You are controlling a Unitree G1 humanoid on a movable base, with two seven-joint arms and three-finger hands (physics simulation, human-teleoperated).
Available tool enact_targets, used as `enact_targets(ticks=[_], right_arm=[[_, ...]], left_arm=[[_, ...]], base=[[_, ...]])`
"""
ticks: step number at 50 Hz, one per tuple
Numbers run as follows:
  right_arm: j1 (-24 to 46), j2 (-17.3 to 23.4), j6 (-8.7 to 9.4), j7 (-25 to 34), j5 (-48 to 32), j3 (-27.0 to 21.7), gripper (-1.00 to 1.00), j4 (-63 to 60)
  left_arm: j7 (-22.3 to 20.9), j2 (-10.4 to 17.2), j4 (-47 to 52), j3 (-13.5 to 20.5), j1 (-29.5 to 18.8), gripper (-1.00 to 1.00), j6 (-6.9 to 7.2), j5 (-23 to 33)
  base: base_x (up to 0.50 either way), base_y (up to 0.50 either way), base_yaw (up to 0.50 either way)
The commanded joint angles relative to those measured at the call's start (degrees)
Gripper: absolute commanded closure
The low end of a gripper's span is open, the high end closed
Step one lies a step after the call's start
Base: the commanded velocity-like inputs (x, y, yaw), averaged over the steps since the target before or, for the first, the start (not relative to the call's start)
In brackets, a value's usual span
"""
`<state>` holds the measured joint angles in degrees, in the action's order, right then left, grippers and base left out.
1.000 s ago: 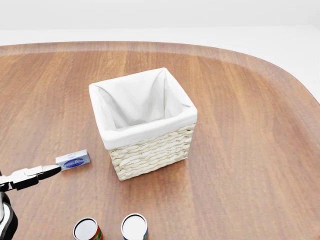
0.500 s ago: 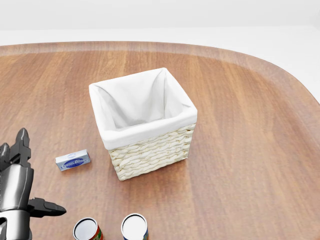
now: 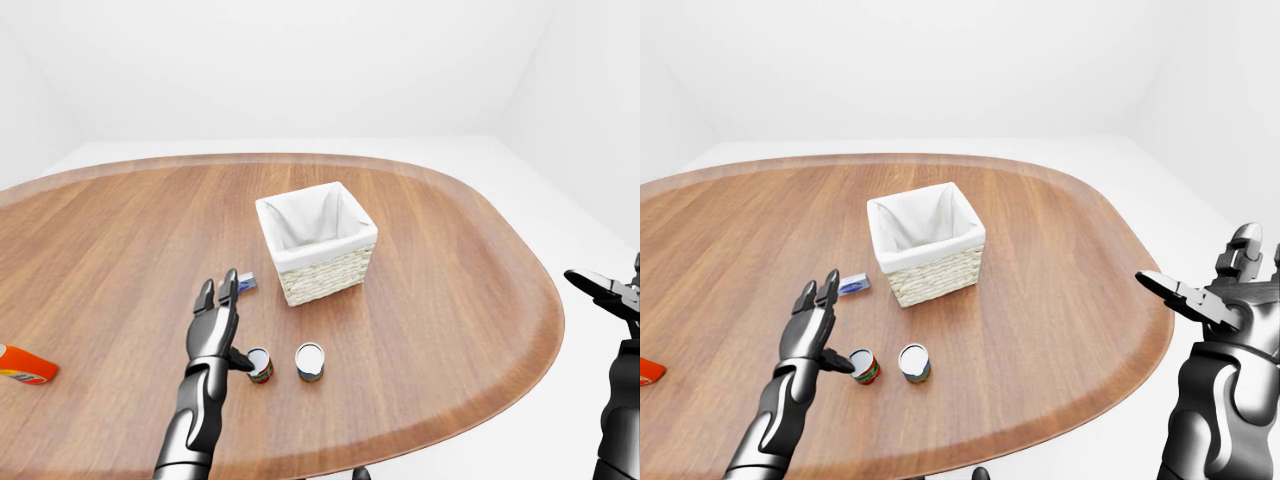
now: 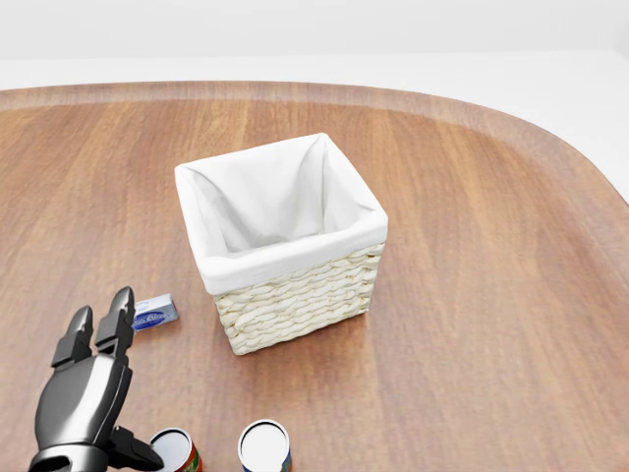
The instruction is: Pick up the tomato sauce, and put it in the basket.
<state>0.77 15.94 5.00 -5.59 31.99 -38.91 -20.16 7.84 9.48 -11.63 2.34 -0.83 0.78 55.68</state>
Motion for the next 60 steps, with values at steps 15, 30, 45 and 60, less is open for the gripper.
enact_targets(ticks=[15,30,45,60], right_arm=[[0.13,0.09,0.00,0.05,-0.02,0.07,-1.00,0.22],[0.01,-0.02,0.00,0.07,0.03,0.01,-1.00,0.03],[-0.01,-0.04,0.00,0.01,0.09,-0.09,-1.00,-0.23],[0.02,-0.16,0.00,0.05,-0.15,0.19,-1.00,0.00]], left_arm=[[0.71,-2.02,-3.06,-4.46,2.31,-1.00,-2.84,4.46],[5.38,-1.58,-13.50,-5.51,-1.23,-1.00,-3.85,5.10],[9.98,-0.77,-22.63,-6.27,-4.89,-1.00,-3.51,5.93],[9.70,-0.78,-24.57,-7.24,-4.69,-1.00,-3.56,6.91]], base=[[0.00,0.00,0.00],[0.00,0.00,0.00],[0.00,0.00,0.00],[0.00,0.00,0.00]])
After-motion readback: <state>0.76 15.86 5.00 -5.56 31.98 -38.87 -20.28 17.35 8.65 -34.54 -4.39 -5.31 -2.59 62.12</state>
